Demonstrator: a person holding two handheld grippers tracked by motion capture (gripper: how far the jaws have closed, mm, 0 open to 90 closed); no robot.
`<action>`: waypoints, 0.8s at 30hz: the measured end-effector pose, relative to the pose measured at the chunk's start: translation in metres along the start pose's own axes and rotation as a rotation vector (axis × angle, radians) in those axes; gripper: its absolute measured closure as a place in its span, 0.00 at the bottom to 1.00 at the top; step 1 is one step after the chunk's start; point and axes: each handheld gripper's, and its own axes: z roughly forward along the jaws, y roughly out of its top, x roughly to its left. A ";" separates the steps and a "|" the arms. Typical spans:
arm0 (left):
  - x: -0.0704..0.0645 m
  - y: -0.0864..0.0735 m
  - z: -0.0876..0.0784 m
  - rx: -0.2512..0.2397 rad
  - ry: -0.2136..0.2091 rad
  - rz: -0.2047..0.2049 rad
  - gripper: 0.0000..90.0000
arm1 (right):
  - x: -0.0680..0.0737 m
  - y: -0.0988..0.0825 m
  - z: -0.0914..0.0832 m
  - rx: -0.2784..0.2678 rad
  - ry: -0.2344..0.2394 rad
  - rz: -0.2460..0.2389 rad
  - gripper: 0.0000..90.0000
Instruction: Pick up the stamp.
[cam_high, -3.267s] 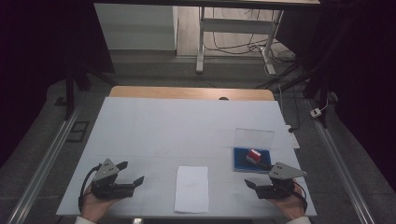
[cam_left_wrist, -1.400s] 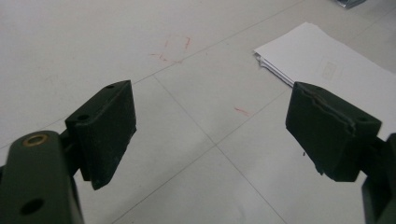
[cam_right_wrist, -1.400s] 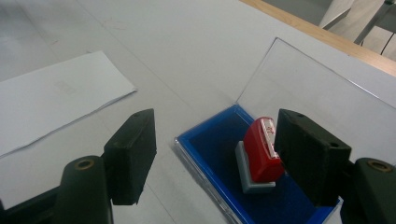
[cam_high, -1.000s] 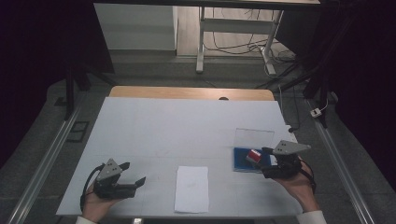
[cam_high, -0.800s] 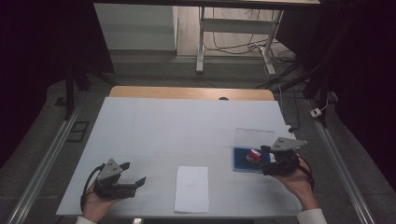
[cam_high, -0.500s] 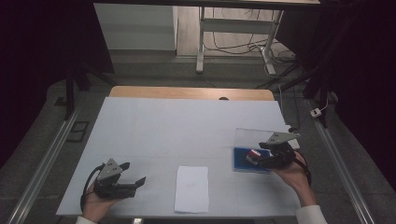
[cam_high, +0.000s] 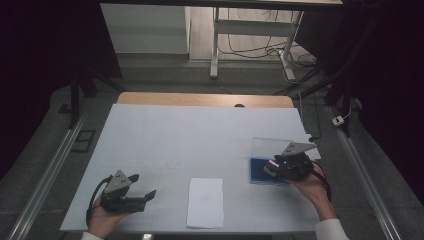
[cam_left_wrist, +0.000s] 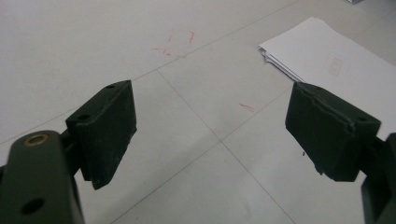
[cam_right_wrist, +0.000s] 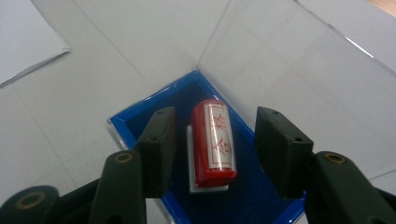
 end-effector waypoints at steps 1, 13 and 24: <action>0.000 0.000 0.000 0.000 -0.001 0.000 0.19 | 0.000 0.000 0.000 0.000 0.000 0.000 0.55; 0.000 0.000 0.001 0.001 -0.005 0.006 0.19 | -0.002 -0.002 0.005 0.034 0.023 -0.015 0.76; 0.000 0.001 0.002 0.004 -0.005 0.008 0.19 | 0.001 0.000 0.005 0.034 0.016 -0.032 0.78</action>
